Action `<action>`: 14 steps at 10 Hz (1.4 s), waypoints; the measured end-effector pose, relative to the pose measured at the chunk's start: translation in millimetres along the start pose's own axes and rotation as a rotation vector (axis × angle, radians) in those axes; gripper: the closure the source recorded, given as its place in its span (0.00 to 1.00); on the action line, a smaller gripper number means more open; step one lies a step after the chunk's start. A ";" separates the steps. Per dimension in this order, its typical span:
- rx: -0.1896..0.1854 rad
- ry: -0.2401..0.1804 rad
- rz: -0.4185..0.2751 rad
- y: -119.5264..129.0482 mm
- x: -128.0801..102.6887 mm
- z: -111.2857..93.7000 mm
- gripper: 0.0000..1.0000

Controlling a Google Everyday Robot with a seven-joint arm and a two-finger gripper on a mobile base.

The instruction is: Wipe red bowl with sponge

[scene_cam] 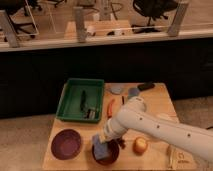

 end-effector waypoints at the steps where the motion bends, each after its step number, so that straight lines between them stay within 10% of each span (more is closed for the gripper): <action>1: -0.005 -0.003 -0.003 0.7 -1.6 4.8 0.82; 14: 0.067 0.032 0.119 52.9 -32.9 -2.5 0.82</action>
